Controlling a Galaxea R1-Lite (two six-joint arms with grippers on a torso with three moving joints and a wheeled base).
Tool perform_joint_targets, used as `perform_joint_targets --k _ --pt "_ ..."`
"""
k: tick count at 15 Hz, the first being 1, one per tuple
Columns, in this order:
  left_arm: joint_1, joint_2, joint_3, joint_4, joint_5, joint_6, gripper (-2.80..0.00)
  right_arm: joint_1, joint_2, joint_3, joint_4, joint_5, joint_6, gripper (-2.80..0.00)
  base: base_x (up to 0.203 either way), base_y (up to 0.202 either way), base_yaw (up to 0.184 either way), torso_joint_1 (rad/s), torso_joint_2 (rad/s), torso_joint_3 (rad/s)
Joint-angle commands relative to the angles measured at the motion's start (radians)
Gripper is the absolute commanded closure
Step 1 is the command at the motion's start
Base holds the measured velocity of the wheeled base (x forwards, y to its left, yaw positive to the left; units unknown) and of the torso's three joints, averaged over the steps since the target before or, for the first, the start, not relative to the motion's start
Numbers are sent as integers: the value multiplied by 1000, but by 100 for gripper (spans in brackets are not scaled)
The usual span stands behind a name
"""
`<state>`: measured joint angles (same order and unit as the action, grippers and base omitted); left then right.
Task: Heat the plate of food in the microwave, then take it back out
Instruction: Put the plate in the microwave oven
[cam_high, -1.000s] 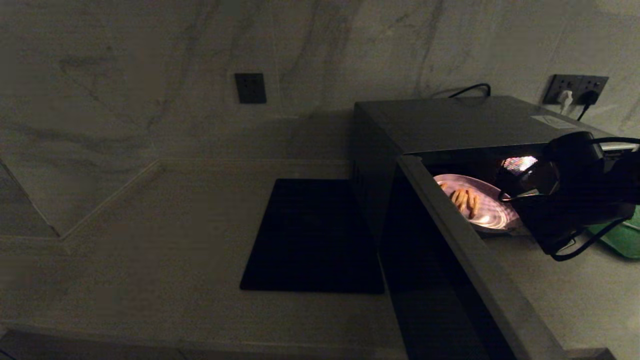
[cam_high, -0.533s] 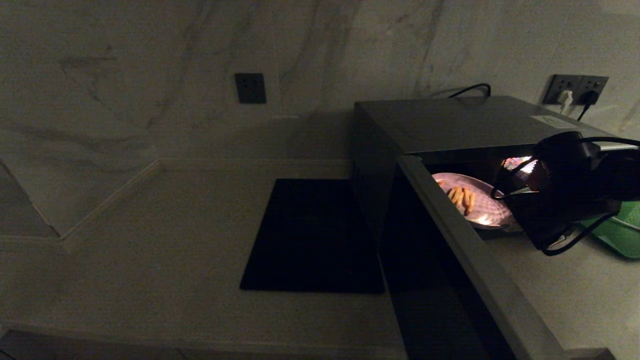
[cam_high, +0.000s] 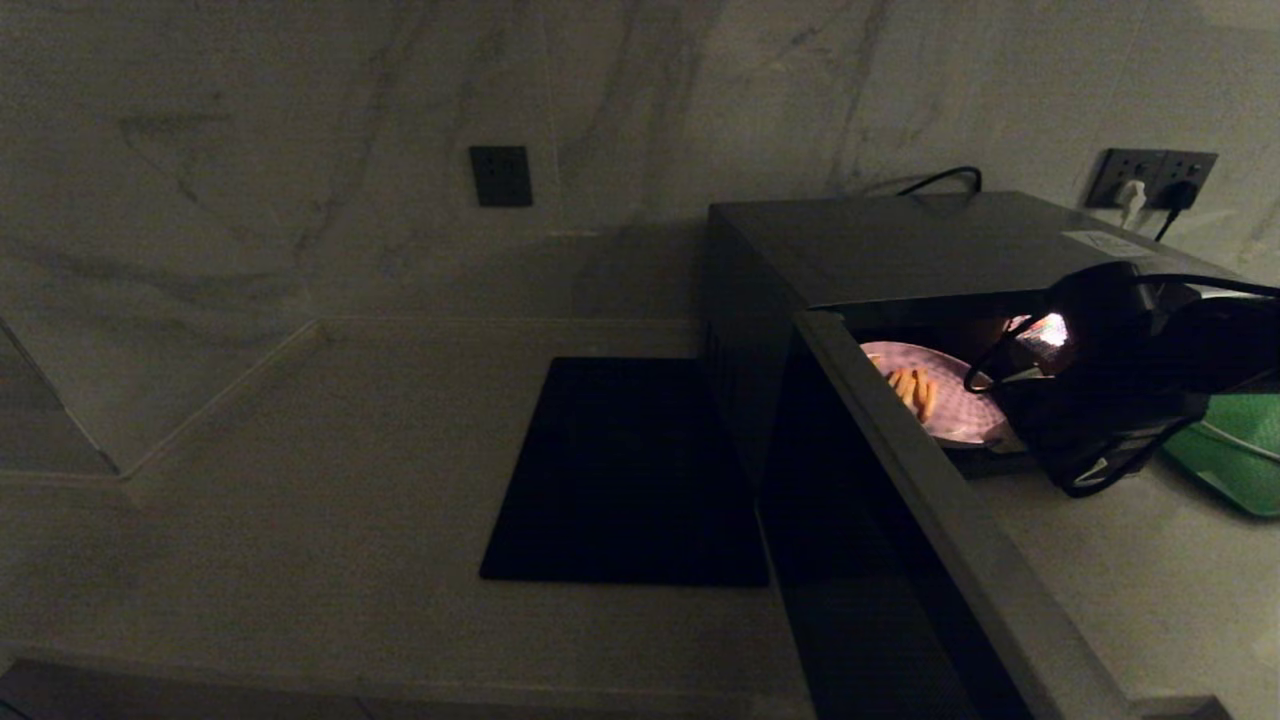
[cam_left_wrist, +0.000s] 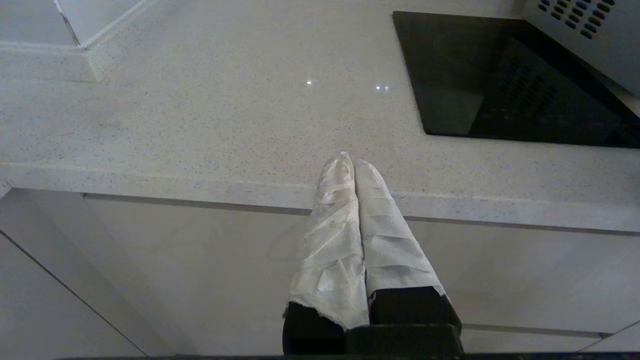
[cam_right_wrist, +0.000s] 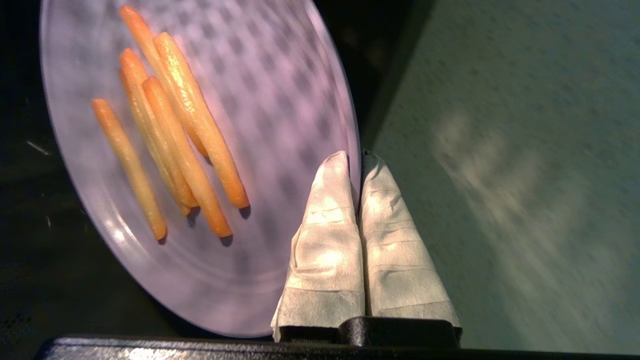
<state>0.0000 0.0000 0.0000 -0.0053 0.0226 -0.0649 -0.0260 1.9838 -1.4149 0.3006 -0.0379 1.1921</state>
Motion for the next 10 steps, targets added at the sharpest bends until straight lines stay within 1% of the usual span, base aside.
perform_joint_targets --k 1,10 --pt "0 -2 -1 -1 0 -1 0 0 24 -4 -17 -2 3 0 0 0 0 0 0 0" --pt "0 -2 0 -1 0 -1 0 4 50 -24 -23 -10 -46 0 0 0 0 0 0 0"
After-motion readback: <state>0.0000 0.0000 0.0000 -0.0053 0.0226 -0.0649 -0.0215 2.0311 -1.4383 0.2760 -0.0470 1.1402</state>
